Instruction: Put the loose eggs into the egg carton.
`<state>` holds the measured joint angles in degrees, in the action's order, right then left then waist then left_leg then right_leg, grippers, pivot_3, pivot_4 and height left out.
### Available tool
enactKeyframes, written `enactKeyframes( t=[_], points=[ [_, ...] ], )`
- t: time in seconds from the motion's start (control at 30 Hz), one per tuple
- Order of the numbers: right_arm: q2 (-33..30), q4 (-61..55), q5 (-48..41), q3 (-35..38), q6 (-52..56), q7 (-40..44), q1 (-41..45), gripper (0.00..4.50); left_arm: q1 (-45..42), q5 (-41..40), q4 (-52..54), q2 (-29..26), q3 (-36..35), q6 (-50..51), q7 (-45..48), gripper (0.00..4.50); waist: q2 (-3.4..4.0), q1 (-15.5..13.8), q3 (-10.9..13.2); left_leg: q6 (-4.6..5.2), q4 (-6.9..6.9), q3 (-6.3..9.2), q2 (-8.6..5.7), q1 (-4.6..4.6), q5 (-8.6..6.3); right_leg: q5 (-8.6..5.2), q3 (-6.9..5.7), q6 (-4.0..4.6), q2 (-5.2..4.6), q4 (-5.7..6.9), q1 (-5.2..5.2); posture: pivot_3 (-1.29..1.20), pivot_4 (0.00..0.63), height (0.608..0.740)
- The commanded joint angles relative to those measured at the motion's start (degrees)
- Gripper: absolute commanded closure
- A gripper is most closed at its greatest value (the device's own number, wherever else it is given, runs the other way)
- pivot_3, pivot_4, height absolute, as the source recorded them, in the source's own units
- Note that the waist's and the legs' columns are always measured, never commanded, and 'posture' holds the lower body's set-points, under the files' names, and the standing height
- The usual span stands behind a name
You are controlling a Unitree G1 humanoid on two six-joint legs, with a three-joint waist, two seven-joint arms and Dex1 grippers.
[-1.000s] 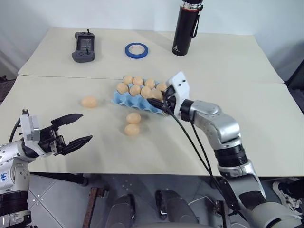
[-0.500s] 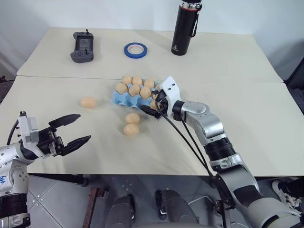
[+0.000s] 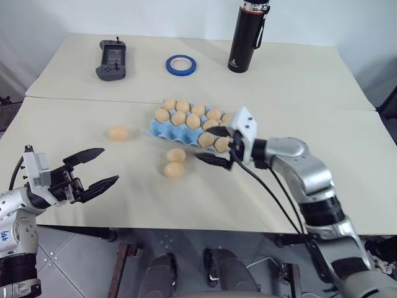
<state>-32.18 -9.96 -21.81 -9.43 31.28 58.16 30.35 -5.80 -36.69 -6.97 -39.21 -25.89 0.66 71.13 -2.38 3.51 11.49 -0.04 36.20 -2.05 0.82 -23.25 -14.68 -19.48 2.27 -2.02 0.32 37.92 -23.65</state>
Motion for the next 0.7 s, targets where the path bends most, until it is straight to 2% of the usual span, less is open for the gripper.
enactKeyframes(
  t=[0.03, 0.3, 0.4, 0.57, 0.7],
  points=[
    [-4.1, -5.1, -4.4, 3.4, -1.6, 6.3, -3.5, 0.06, 2.3, -0.9, 5.3, 0.8, -1.5, -0.5, -2.4, 0.00, 0.00, -0.1, 0.0, 0.00, -0.01, -0.01, 0.00, 0.00, 0.00, 0.00, 0.00, 0.00, 0.00, -0.04, 0.00, 0.00, 0.150, 0.740],
    [-5.3, -7.1, -7.3, 5.3, -0.9, 6.5, -5.7, 0.06, 7.6, -1.9, 10.1, 1.2, -2.7, -0.3, -4.0, 0.00, 0.01, -0.2, 0.0, -0.04, 0.02, -0.05, 0.04, 0.21, 0.13, 0.08, -0.12, 0.20, -0.01, 0.07, 0.09, 0.00, 0.150, 0.740],
    [-5.0, -6.8, -6.9, 5.0, -1.6, 5.5, -6.3, 0.06, 8.4, 0.1, 11.9, 2.0, -0.6, -0.9, -5.4, 0.00, 0.01, -0.4, 0.0, -0.02, 0.05, -0.05, 0.04, 0.20, 0.16, 0.10, -0.15, 0.23, -0.06, 0.05, 0.14, 0.00, 0.150, 0.740],
    [-3.9, -6.4, -7.4, 5.8, -2.8, 3.8, -6.9, 0.06, 7.9, 5.8, 19.2, 6.9, 5.2, -0.3, -16.1, 0.00, 0.01, -0.8, 0.0, -0.01, 0.06, -0.05, 0.03, 0.15, 0.17, 0.12, -0.21, 0.18, -0.13, -0.03, 0.16, 0.00, 0.150, 0.740],
    [-2.7, -3.7, -9.1, 9.3, -7.6, 5.7, -8.5, 0.06, 7.2, 14.3, 26.2, 9.4, 12.1, 6.4, -28.6, 0.00, 0.01, -1.1, 0.0, -0.01, 0.05, -0.05, 0.02, 0.13, 0.17, 0.13, -0.24, 0.15, -0.11, -0.01, 0.15, 0.00, 0.150, 0.740]
  ],
)
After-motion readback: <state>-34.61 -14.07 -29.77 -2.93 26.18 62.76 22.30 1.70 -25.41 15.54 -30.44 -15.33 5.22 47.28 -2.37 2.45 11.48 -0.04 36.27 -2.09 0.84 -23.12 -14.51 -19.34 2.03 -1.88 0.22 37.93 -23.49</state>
